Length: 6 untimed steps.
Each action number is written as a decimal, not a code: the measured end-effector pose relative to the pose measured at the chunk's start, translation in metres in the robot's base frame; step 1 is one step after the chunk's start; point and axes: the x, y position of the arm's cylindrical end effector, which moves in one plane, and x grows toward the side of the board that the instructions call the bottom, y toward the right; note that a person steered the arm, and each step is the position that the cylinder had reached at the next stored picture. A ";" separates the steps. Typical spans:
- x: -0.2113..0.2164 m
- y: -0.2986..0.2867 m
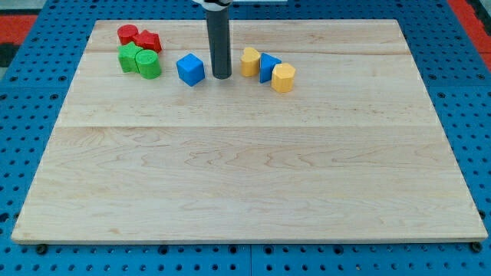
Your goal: Move the yellow heart diagonally top right to the blue triangle
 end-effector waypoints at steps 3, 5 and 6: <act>-0.078 0.103; -0.065 0.102; -0.020 0.129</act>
